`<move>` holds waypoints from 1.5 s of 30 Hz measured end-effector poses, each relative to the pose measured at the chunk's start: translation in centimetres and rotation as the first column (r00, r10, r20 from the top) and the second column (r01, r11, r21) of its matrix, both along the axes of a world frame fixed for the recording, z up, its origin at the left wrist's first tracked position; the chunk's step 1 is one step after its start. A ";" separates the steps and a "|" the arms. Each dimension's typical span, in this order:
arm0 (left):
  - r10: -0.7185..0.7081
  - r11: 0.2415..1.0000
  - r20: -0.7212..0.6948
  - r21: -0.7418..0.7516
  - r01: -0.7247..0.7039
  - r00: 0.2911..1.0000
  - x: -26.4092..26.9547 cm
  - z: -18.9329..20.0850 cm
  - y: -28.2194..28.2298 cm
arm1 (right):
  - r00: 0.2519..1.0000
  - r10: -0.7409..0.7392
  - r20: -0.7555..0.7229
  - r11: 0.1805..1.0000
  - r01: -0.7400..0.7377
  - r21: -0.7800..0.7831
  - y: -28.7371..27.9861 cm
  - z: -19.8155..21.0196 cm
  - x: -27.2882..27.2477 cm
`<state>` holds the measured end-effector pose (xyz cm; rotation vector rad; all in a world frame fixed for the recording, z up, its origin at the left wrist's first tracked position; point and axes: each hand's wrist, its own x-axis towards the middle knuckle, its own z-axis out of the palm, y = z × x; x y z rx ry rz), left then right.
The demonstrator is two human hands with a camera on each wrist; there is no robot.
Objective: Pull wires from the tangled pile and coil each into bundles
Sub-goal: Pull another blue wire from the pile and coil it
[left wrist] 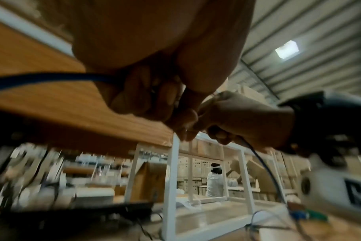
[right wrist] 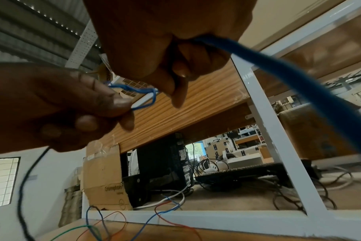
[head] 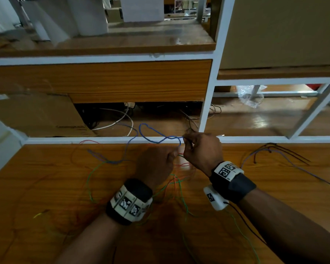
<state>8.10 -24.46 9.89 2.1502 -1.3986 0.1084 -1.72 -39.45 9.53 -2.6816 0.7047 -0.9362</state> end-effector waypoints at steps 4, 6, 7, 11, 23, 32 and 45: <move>0.051 0.991 0.338 0.097 -0.088 0.940 -0.9 1.0 -0.2 | 0.985 -0.010 -0.170 1.000 0.009 -0.008 -0.1 -0.2 0.1; 0.083 0.988 0.422 0.085 -0.131 0.903 0.0 2.3 -0.5 | 0.976 0.028 -0.214 0.998 -0.038 -0.043 0.0 -0.1 -0.3; 0.095 0.988 0.421 0.071 -0.138 0.902 0.7 3.1 -0.5 | 0.973 0.047 -0.228 0.995 -0.064 -0.071 0.1 0.1 -0.5; 0.085 0.993 0.281 0.052 -0.104 0.956 4.3 6.4 -1.0 | 0.968 0.116 -0.223 0.963 -0.165 -0.215 0.7 0.6 -1.1; 0.104 0.947 -0.279 0.322 -0.009 0.955 16.0 5.6 -0.2 | 0.937 0.323 0.132 0.907 -0.267 -0.325 -0.7 0.0 -3.5; 0.054 0.973 -0.238 0.230 0.002 0.970 13.4 -0.2 1.0 | 0.898 0.236 0.371 0.970 -0.241 -0.032 -0.9 -0.2 -3.3; 0.010 0.989 -0.216 0.145 0.022 0.976 7.2 0.5 0.5 | 0.912 0.380 0.157 0.904 -0.331 -0.270 -0.1 -2.0 -3.7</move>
